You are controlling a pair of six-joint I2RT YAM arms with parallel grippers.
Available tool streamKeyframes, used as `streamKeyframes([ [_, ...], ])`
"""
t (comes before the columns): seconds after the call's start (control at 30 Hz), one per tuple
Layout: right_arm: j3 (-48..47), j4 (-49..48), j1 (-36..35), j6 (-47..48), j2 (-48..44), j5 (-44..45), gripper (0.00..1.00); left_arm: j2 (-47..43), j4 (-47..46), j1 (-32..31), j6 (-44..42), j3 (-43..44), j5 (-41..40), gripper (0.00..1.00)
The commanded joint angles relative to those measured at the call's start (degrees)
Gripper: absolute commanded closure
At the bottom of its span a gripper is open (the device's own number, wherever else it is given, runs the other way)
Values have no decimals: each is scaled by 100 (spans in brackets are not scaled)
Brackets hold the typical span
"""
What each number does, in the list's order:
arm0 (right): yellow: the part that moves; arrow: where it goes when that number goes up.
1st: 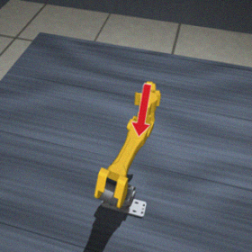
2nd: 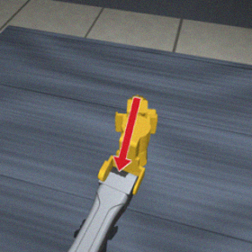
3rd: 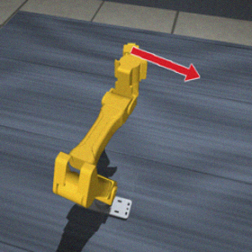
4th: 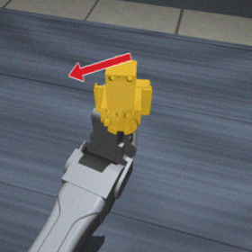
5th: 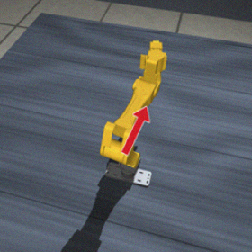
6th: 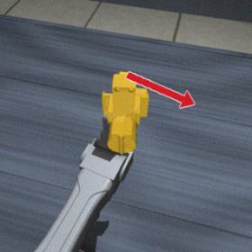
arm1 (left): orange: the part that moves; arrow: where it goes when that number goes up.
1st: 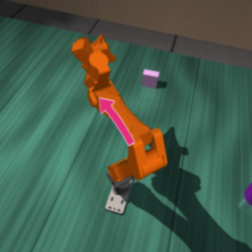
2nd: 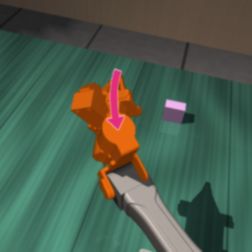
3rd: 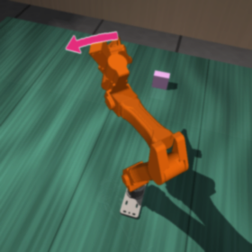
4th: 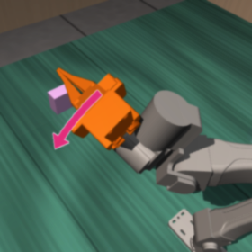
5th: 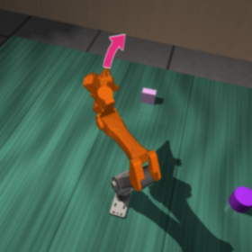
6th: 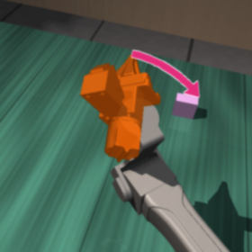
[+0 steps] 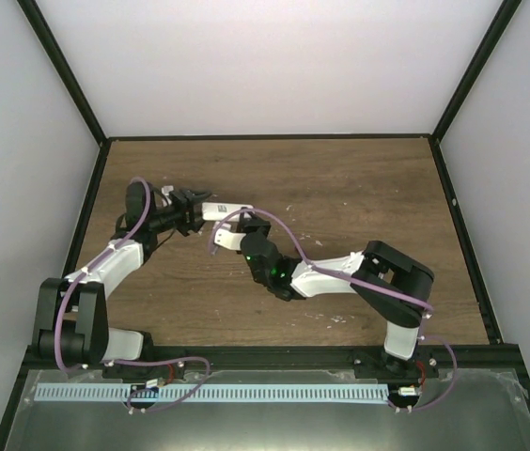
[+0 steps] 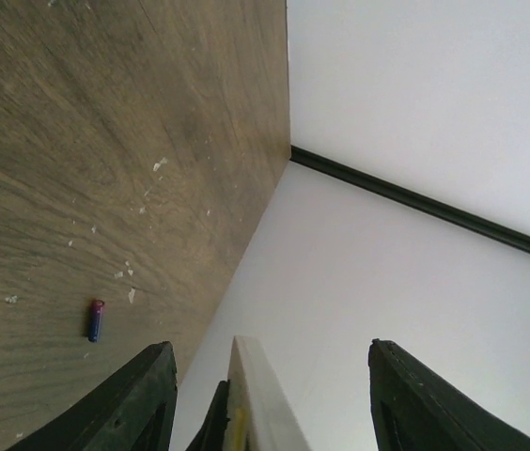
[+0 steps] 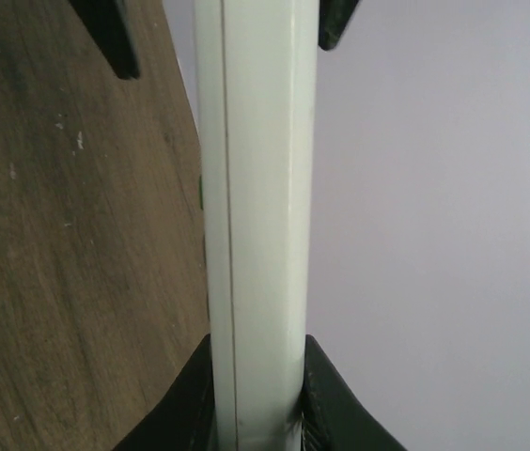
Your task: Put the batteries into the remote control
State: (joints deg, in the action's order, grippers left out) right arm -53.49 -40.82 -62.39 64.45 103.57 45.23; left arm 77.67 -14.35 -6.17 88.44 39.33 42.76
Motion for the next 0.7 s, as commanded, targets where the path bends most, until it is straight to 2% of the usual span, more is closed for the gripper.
streamKeyframes([
  [0.0,-114,81,-67,-147,65,-137,99,23,-207,-33,42,189,106,43],
  [0.2,-296,82,-78,-222,255,-57,99,99,-80,-41,-102,336,259,43],
  [0.67,-458,-574,-50,194,482,322,99,40,547,-77,-726,367,398,68],
])
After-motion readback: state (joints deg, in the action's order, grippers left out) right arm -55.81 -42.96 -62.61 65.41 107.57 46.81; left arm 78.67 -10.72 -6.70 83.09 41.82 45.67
